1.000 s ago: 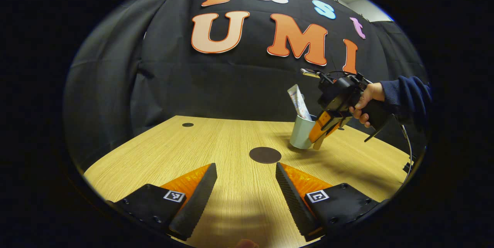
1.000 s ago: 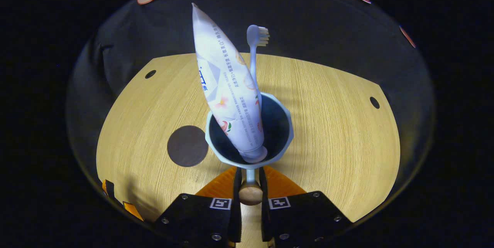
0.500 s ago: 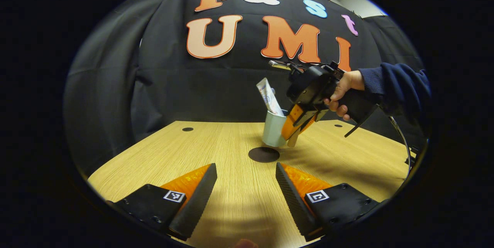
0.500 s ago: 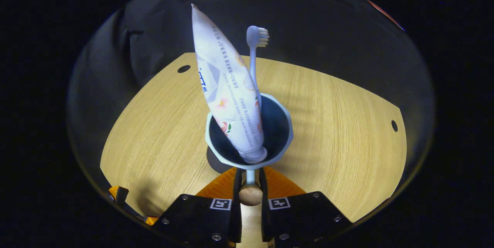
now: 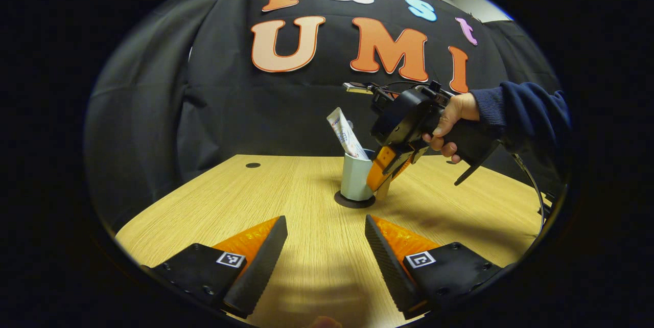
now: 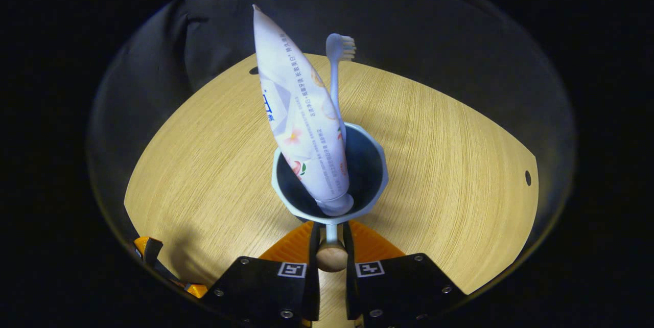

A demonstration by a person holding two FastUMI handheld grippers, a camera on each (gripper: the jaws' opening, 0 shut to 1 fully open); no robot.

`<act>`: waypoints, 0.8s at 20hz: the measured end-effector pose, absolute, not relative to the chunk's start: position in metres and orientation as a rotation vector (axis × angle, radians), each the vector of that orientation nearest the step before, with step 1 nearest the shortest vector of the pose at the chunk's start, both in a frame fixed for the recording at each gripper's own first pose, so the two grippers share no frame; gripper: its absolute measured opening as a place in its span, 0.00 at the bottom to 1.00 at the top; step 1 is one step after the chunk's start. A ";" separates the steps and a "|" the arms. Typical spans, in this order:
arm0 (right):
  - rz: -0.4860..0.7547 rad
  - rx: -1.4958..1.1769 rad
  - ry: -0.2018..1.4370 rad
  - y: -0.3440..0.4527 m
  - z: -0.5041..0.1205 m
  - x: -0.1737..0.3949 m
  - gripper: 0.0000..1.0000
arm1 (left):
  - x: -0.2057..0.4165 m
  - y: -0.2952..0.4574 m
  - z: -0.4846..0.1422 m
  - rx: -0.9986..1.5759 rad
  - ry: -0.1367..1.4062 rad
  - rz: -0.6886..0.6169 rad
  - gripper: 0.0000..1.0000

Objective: Put the toothbrush and toothpaste on the desktop into the cup, then pick up the cup and place it on the coaster on the desktop.

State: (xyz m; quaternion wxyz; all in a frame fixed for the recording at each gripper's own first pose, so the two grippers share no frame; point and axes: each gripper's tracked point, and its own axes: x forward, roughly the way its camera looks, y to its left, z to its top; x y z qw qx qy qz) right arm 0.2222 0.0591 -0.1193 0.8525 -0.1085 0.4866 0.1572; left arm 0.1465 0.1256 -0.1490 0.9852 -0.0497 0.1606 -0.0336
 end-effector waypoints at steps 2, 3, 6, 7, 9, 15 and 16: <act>0.338 -0.227 1.035 0.059 -0.118 0.223 0.20 | 0.146 0.126 -0.150 -0.105 0.333 -0.064 0.98; 0.344 -0.219 1.033 0.058 -0.117 0.224 0.21 | 0.147 0.126 -0.151 -0.109 0.339 -0.063 0.98; 0.356 -0.153 1.049 0.058 -0.120 0.216 0.22 | 0.146 0.127 -0.154 -0.116 0.359 -0.054 0.98; 0.361 -0.130 1.038 0.058 -0.118 0.216 0.29 | 0.146 0.127 -0.154 -0.115 0.362 -0.050 0.98; 0.368 -0.126 1.009 0.057 -0.104 0.216 0.41 | 0.146 0.127 -0.154 -0.115 0.362 -0.045 1.00; 0.399 -0.067 0.893 0.045 -0.083 0.197 0.68 | 0.148 0.131 -0.150 -0.140 0.355 -0.003 0.98; 0.394 -0.046 0.860 0.039 -0.079 0.194 0.76 | 0.148 0.131 -0.146 -0.139 0.351 0.002 0.98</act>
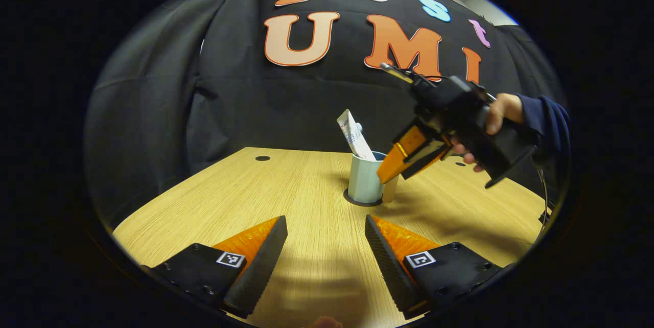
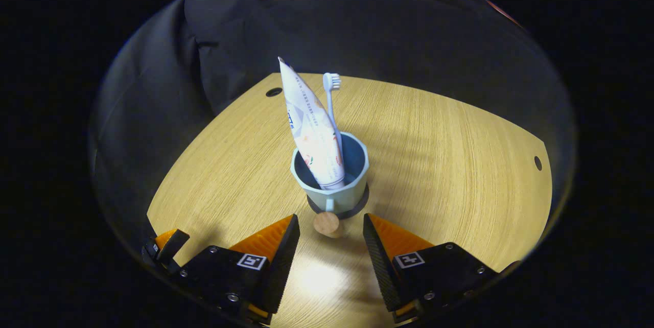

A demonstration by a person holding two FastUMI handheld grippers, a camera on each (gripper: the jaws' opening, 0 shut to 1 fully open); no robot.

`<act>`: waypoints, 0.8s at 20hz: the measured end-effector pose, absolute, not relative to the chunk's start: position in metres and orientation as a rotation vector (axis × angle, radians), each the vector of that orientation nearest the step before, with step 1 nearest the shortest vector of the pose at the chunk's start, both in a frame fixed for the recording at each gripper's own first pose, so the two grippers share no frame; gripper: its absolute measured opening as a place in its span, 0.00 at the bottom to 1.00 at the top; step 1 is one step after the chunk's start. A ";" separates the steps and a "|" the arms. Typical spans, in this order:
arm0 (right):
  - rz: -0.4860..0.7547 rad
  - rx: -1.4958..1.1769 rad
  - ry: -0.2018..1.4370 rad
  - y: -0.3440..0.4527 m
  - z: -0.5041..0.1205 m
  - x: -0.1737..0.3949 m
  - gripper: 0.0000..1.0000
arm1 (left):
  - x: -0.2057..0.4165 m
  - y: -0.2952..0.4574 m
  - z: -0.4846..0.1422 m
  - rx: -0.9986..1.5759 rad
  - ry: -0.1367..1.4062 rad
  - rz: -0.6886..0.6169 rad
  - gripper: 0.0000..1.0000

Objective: Put the toothbrush and toothpaste on the desktop into the cup, then pick up the cup and place it on the coaster on the desktop.

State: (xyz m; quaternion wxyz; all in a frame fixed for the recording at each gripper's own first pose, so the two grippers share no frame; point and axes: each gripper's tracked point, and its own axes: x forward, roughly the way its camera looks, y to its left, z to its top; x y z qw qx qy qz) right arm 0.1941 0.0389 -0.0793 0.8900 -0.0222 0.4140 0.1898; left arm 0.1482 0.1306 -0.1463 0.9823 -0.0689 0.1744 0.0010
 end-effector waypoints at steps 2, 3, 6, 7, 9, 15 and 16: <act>0.386 0.004 0.802 0.025 -0.069 0.188 0.77 | 0.149 0.130 -0.139 -0.127 0.342 0.006 0.98; 0.383 0.021 0.773 0.018 -0.064 0.186 0.77 | 0.149 0.131 -0.136 -0.120 0.336 0.009 0.98; 0.358 0.042 0.658 -0.010 -0.040 0.179 0.73 | 0.151 0.123 -0.122 -0.112 0.311 0.002 0.98; 0.353 0.057 0.613 -0.018 -0.029 0.176 0.74 | 0.154 0.113 -0.118 -0.116 0.305 -0.007 0.98; 0.348 0.088 0.522 -0.034 -0.012 0.166 0.82 | 0.159 0.097 -0.109 -0.129 0.297 -0.028 0.98; 0.257 0.109 0.278 -0.099 0.010 0.125 0.86 | 0.174 0.059 -0.079 -0.124 0.241 -0.055 0.98; 0.240 0.113 0.256 -0.109 0.008 0.118 0.86 | 0.175 0.053 -0.077 -0.127 0.235 -0.062 0.98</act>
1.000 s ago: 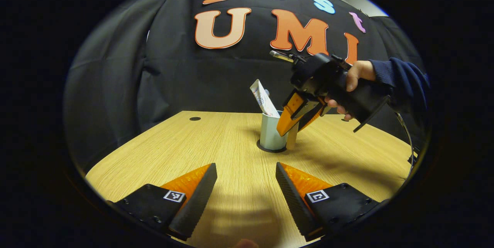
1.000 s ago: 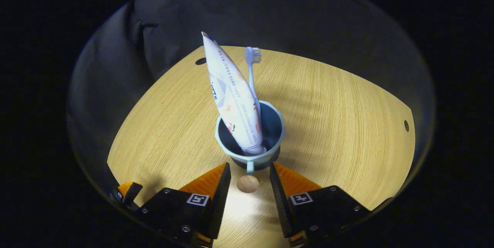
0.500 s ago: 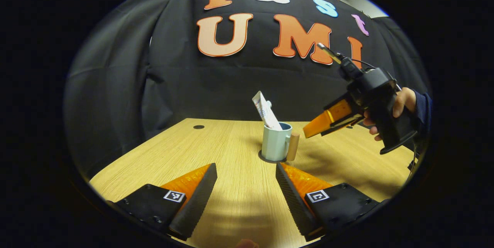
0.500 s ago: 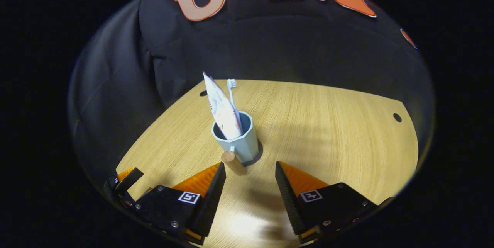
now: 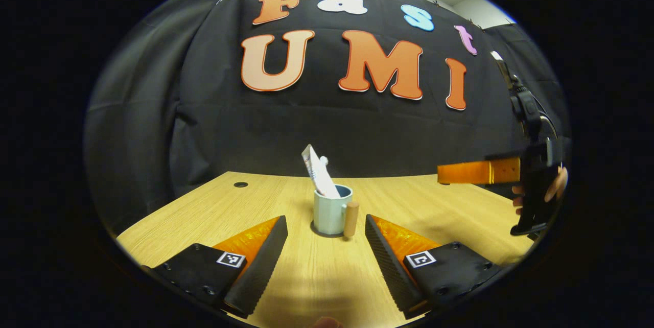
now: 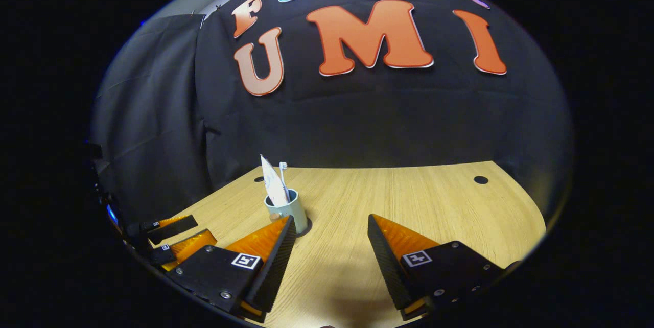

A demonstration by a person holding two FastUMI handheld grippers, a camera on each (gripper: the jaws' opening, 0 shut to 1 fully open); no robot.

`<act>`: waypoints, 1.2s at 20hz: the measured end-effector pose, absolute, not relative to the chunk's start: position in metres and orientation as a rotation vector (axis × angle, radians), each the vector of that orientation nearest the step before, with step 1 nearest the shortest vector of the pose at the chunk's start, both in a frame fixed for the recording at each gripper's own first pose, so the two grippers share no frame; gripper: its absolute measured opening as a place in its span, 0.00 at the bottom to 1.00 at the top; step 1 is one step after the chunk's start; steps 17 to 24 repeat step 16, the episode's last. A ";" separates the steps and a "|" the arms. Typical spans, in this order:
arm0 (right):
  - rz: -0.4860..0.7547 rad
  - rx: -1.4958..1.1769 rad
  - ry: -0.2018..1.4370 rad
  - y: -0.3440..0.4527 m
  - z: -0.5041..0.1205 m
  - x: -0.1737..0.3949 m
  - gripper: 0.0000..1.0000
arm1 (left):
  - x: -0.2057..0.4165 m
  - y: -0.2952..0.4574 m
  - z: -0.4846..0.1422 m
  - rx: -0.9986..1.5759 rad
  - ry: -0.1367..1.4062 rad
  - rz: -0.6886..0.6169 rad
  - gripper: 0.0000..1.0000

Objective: Put the toothbrush and toothpaste on the desktop into the cup, then pick up the cup and place it on the coaster on the desktop.

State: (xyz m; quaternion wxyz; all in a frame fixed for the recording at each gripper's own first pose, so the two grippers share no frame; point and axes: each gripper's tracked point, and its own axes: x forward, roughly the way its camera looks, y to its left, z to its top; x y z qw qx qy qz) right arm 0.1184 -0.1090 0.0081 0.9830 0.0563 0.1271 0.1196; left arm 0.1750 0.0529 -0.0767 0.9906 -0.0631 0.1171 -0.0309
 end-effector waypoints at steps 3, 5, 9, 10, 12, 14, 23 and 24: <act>0.176 0.119 0.160 -0.141 0.013 0.101 0.86 | 0.175 0.036 -0.061 -0.131 0.190 -0.069 0.98; 0.139 0.106 0.078 -0.159 0.018 0.088 0.86 | 0.177 0.029 -0.049 -0.137 0.156 -0.069 0.98; 0.070 0.019 0.000 -0.183 0.021 0.074 0.86 | 0.180 0.026 -0.033 -0.123 0.083 -0.047 1.00; 0.060 0.022 -0.008 -0.184 0.024 0.072 0.86 | 0.181 0.026 -0.031 -0.117 0.080 -0.043 0.96; 0.072 0.046 -0.028 -0.178 0.027 0.068 0.86 | 0.182 0.028 -0.033 -0.114 0.074 -0.038 1.00; 0.071 0.043 -0.048 -0.178 0.026 0.067 0.86 | 0.183 0.035 -0.031 -0.112 0.065 -0.027 1.00; 0.067 0.042 -0.051 -0.177 0.025 0.068 0.86 | 0.185 0.041 -0.034 -0.103 0.063 -0.008 0.98; 0.067 0.042 -0.051 -0.177 0.025 0.068 0.86 | 0.185 0.041 -0.034 -0.103 0.063 -0.008 0.98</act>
